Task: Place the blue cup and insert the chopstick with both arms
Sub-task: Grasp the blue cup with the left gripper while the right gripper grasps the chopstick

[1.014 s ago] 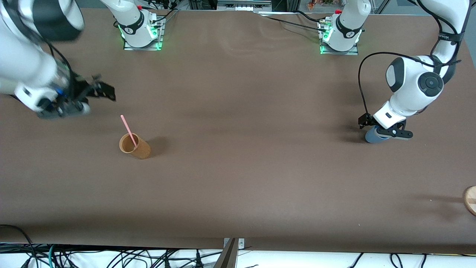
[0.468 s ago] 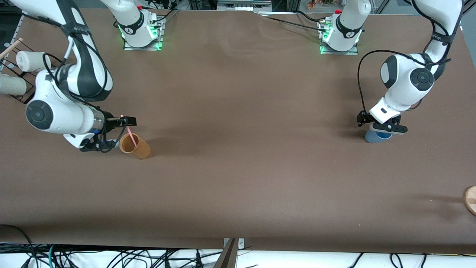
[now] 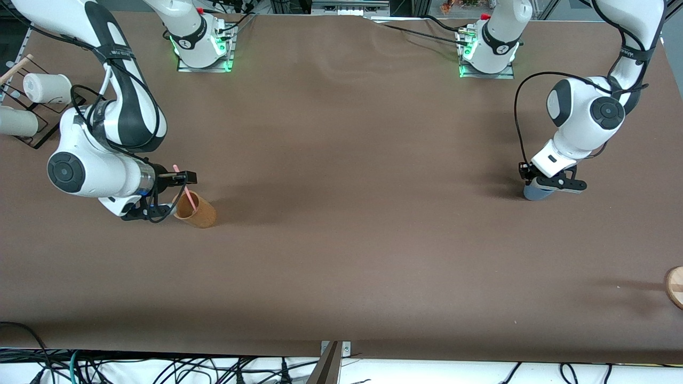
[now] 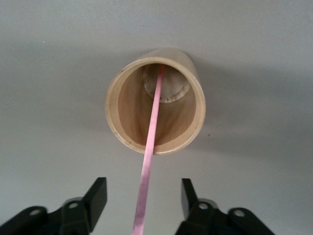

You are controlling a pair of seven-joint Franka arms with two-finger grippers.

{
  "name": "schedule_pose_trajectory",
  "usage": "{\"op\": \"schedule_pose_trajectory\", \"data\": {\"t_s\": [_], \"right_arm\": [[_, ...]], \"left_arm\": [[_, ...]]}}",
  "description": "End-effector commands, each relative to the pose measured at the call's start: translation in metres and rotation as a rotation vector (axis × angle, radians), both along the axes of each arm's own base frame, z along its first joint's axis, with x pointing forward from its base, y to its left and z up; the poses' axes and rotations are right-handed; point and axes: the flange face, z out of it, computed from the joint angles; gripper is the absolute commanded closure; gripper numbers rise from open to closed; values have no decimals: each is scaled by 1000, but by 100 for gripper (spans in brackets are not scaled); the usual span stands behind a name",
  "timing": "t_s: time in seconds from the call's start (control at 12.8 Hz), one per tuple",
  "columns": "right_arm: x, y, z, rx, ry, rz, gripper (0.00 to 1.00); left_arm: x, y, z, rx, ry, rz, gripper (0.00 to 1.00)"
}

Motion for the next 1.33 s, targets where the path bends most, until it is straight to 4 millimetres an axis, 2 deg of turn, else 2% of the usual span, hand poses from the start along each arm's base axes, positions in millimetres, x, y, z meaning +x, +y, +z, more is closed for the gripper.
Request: {"op": "schedule_pose_trajectory", "data": {"t_s": [0.0, 0.16, 0.31, 0.47, 0.62, 0.7, 0.86, 1.01, 1.17, 1.25], "right_arm": [[4, 0, -6, -5, 1, 19, 54], [5, 0, -12, -3, -1, 19, 58], [6, -1, -13, -3, -1, 17, 69], [6, 0, -13, -2, -1, 20, 81], [6, -2, -12, -2, -2, 19, 97], [6, -1, -12, -1, -3, 21, 100], [7, -2, -12, -1, -4, 16, 100], [6, 0, -6, 2, 1, 10, 100], [10, 2, 15, 7, 15, 9, 100], [11, 4, 28, 7, 27, 9, 100]], "left_arm": [[17, 1, 19, 14, 18, -18, 100], [42, -14, 46, -6, 32, 4, 100], [70, -85, 70, -64, 44, 97, 100], [89, -178, 79, -101, 49, 205, 100], [95, -279, 87, -129, 66, 346, 100], [94, -323, 90, -129, 84, 399, 100], [82, -399, 84, -139, 97, 531, 100], [67, -461, 67, -150, 107, 629, 100], [60, -505, 43, -150, 109, 714, 100], [57, -519, 32, -135, 86, 742, 100]]}}
